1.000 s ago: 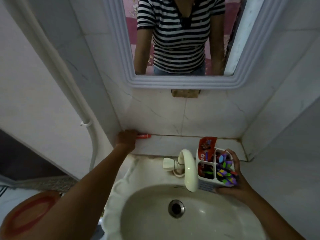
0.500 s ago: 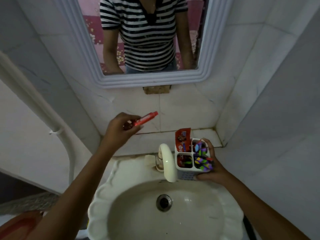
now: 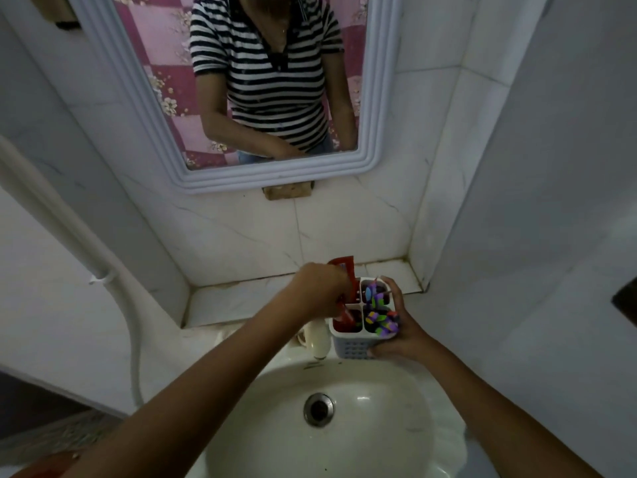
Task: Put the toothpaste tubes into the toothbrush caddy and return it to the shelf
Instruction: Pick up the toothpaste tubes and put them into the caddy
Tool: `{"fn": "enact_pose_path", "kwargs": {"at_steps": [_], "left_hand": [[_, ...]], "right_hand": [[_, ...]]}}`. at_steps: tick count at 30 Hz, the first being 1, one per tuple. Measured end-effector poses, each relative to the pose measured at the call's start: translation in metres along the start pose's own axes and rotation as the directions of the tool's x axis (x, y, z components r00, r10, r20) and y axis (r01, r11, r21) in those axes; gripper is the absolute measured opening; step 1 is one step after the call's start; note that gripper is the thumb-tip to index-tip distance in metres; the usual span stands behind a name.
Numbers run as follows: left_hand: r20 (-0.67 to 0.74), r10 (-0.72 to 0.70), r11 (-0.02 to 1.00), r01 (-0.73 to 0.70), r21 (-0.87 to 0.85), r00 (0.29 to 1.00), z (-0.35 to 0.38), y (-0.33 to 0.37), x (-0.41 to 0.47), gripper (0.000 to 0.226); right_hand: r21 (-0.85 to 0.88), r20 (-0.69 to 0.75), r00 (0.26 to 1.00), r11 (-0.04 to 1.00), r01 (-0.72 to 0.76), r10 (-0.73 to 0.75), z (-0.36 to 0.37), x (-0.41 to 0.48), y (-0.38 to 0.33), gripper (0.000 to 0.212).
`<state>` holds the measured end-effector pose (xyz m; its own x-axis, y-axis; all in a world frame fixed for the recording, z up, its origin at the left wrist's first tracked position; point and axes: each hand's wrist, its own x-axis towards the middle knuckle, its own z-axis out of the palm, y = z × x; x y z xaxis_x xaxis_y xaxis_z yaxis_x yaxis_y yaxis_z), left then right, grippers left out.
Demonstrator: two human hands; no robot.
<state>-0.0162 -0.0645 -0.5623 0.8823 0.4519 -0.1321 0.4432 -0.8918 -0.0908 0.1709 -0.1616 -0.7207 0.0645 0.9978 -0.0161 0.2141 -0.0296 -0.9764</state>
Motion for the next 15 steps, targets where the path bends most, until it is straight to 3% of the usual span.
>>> {"fn": "enact_pose_path", "kwargs": {"at_steps": [4, 8, 11, 15], "left_hand": [[-0.062, -0.032, 0.973, 0.016, -0.232, 0.998, 0.007, -0.003, 0.002, 0.04], [-0.149, -0.203, 0.722, 0.045, -0.691, 0.968, -0.004, -0.016, -0.018, 0.023], [-0.182, -0.361, 0.641, 0.102, -0.76, 0.915, -0.002, -0.024, -0.034, 0.02], [-0.087, -0.416, 0.667, 0.239, -0.705, 0.905, -0.001, -0.022, -0.045, 0.034]], "right_hand": [[-0.024, -0.045, 0.999, 1.0, 0.003, -0.004, 0.002, -0.004, 0.004, 0.137], [-0.046, -0.127, 0.992, 0.999, 0.01, -0.015, 0.007, -0.014, 0.009, 0.135], [-0.027, -0.202, 0.979, 1.0, 0.003, -0.008, 0.011, -0.022, 0.004, 0.134], [0.008, -0.318, 0.946, 0.998, 0.066, -0.06, 0.005, -0.029, -0.022, 0.132]]}}
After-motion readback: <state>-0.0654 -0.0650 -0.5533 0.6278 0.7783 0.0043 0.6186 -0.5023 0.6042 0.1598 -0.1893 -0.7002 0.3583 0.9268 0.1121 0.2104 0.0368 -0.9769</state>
